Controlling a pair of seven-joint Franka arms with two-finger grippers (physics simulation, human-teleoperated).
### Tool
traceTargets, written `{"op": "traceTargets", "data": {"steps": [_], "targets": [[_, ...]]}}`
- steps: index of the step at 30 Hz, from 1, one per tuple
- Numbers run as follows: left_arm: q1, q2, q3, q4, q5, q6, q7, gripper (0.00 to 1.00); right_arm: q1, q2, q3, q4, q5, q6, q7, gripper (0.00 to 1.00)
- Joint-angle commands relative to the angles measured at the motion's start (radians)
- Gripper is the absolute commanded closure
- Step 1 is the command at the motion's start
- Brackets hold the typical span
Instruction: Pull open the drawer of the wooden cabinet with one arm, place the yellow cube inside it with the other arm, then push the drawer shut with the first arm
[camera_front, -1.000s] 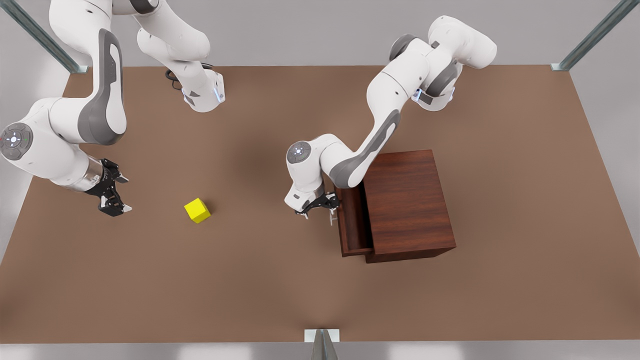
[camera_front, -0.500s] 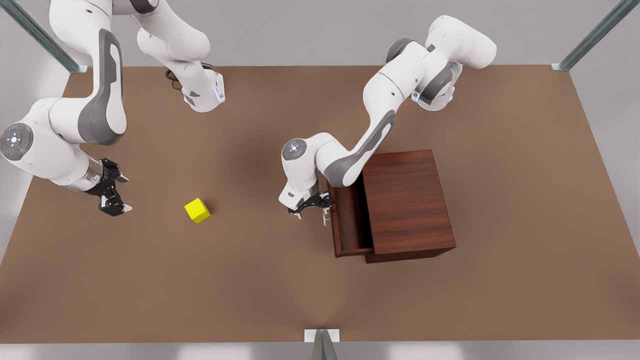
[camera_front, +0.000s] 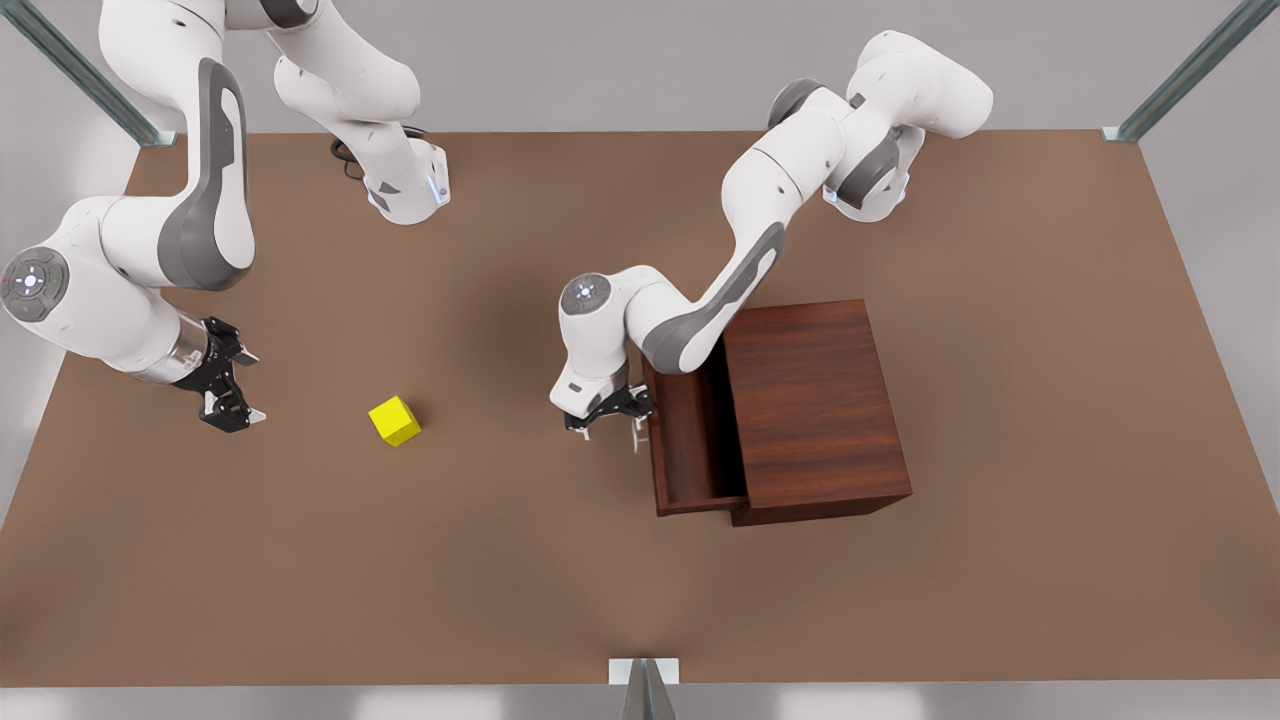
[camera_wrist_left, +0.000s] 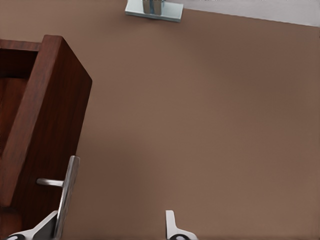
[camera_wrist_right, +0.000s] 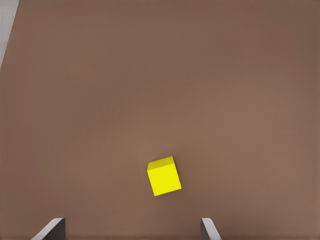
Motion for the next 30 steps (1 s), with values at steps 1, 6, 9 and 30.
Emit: {"op": "traceTargets", "data": {"steps": [1, 6, 9, 30], "targets": [[0.000, -0.009, 0.000, 0.004, -0.001, -0.005, -0.053, 0.00, 0.000, -0.001, 0.000, 0.000, 0.000, 0.000, 0.000, 0.00], [0.001, -0.101, -0.034, 0.106, -0.042, -0.292, 0.102, 0.00, 0.002, 0.010, 0.003, 0.004, -0.008, -0.002, 0.000, 0.00], [0.307, -0.280, -0.041, 0.093, -0.181, -0.686, 0.721, 0.00, 0.055, 0.025, 0.006, 0.007, -0.027, -0.002, -0.005, 0.00], [0.788, -0.756, -0.037, -0.596, -0.387, -0.324, 1.165, 0.00, 0.115, 0.094, 0.006, -0.395, -0.004, 0.656, -0.195, 0.00]]}}
